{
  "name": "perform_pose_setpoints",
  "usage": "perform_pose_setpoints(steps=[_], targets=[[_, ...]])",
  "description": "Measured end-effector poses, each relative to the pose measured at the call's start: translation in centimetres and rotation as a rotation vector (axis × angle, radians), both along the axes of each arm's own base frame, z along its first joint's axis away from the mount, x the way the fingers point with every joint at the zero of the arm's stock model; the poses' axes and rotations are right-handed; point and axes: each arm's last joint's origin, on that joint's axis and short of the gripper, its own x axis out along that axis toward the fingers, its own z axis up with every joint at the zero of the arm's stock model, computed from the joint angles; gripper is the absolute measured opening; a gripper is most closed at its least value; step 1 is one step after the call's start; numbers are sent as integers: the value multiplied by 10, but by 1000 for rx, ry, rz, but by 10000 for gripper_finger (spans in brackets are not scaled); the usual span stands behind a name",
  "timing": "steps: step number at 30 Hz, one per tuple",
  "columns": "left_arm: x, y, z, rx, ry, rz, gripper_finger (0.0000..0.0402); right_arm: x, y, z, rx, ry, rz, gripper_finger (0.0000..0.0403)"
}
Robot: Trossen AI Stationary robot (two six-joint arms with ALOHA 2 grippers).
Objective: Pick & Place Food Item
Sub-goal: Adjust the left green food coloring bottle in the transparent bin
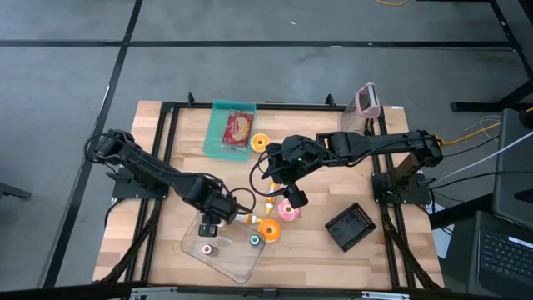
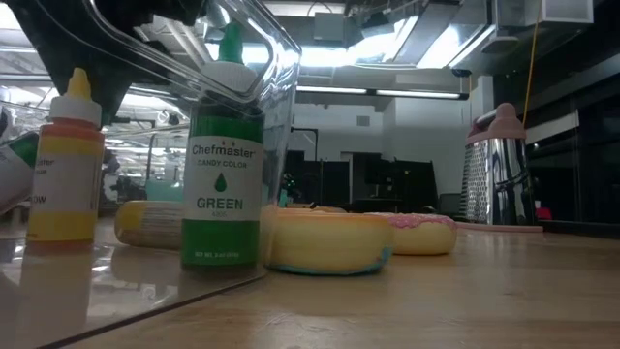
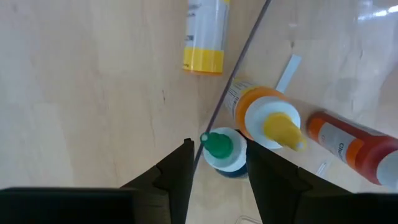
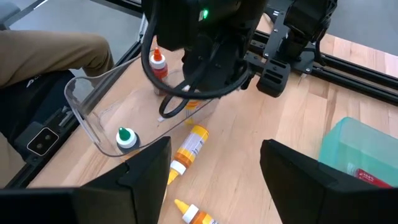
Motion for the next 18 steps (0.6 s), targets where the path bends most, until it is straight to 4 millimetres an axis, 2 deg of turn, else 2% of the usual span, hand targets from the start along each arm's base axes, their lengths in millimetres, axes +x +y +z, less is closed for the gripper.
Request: perform_pose_setpoints(steps=[14,18], targets=[[-16,7,27,40,-126,108,141,0,0,0,1,1,-1,245],[-24,-3,33,111,-211,204,141,-1,0,-1,3,14,-4,245]])
